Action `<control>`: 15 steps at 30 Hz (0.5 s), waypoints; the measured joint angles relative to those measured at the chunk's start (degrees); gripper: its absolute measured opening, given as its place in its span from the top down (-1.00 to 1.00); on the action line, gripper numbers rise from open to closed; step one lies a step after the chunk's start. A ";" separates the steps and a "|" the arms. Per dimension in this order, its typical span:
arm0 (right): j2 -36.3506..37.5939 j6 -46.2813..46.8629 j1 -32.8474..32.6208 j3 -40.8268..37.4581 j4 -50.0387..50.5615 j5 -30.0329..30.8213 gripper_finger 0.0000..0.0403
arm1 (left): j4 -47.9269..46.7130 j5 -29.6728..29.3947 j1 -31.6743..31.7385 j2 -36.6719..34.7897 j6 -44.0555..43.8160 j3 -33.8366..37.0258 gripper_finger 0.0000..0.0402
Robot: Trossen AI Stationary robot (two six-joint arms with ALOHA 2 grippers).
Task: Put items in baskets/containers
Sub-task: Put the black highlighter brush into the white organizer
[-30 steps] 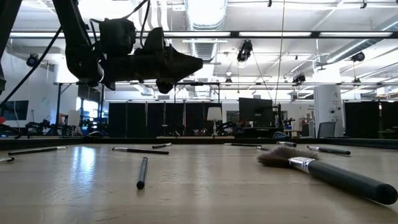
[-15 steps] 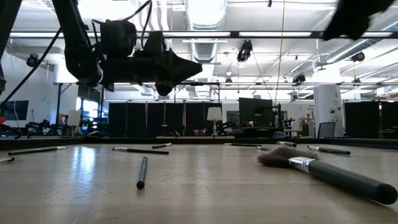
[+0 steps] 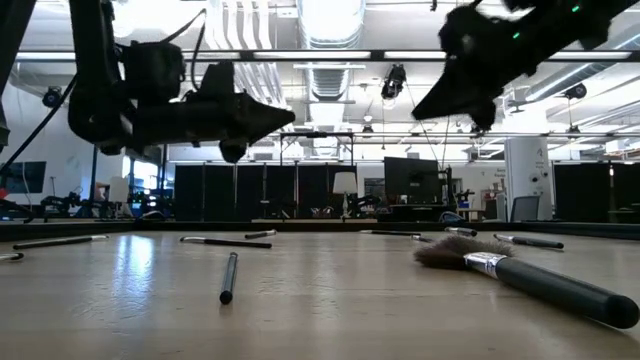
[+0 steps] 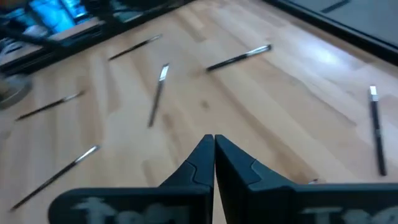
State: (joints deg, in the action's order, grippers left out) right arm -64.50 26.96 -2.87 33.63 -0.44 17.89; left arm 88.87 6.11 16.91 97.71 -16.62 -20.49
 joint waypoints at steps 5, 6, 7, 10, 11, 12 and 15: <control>-4.86 4.70 1.66 1.70 -1.16 -0.63 0.96 | 0.10 0.41 0.77 0.00 -0.56 0.68 1.00; -5.88 5.73 1.16 2.46 -0.42 -1.45 0.96 | 0.12 0.71 0.79 0.00 -0.68 0.75 1.00; -7.12 6.73 0.44 3.58 0.53 -2.30 0.96 | 0.12 1.18 0.89 -0.01 -0.96 0.81 1.00; -10.75 10.80 -2.77 8.05 7.06 -4.11 0.91 | 0.14 2.36 1.00 -0.02 -1.12 0.81 1.00; -12.10 12.09 -3.97 9.97 9.47 -4.70 0.88 | 0.14 2.71 1.04 -0.02 -1.14 0.81 1.00; -13.36 13.35 -5.34 11.64 11.82 -5.32 0.85 | 0.14 3.44 1.10 -0.02 -1.14 0.81 1.00; -17.83 16.68 -9.20 15.46 15.82 -8.40 0.71 | 0.12 5.36 1.11 -0.04 -1.24 0.81 1.00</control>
State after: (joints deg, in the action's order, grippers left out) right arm -82.33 43.64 -12.07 49.09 15.39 9.49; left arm 88.99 11.47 18.02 97.67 -17.86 -19.68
